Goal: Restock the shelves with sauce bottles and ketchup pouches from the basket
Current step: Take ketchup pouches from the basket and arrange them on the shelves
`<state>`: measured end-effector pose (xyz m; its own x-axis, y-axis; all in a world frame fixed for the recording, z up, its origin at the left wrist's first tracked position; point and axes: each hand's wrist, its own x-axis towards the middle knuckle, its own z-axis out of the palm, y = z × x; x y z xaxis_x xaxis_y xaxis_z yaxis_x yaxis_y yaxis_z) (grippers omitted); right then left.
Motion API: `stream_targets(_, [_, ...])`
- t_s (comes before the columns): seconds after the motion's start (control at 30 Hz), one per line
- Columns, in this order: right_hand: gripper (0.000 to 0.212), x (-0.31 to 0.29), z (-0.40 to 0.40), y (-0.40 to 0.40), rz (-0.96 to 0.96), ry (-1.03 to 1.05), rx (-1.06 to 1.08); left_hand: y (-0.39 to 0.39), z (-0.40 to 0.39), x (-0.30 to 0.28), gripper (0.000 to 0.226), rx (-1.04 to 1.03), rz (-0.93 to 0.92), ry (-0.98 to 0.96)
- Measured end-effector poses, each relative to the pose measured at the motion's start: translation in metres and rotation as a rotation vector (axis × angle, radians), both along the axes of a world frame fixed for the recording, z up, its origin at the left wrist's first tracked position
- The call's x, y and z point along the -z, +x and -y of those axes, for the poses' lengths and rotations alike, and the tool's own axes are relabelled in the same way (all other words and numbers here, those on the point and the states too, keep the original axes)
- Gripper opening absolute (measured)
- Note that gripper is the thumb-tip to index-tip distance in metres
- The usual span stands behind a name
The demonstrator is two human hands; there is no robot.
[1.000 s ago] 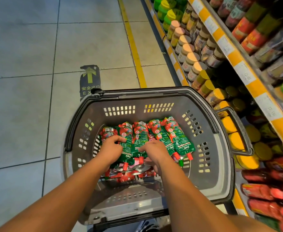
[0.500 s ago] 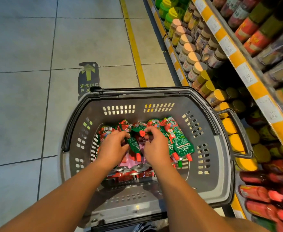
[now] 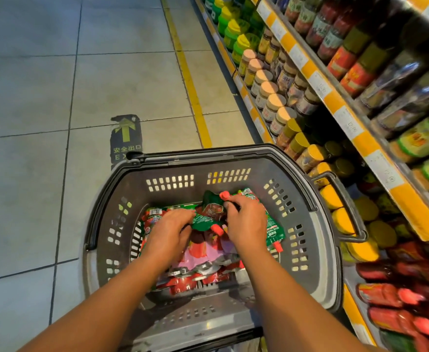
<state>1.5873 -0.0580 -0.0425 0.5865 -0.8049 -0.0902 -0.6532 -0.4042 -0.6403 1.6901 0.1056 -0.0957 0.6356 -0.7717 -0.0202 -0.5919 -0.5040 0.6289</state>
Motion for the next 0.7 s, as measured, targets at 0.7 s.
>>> stream_targets(0.7, [0.029,-0.156,-0.004,-0.184,0.576,-0.104,0.413,-0.077,0.041,-0.165,0.036,-0.033,-0.457,-0.487])
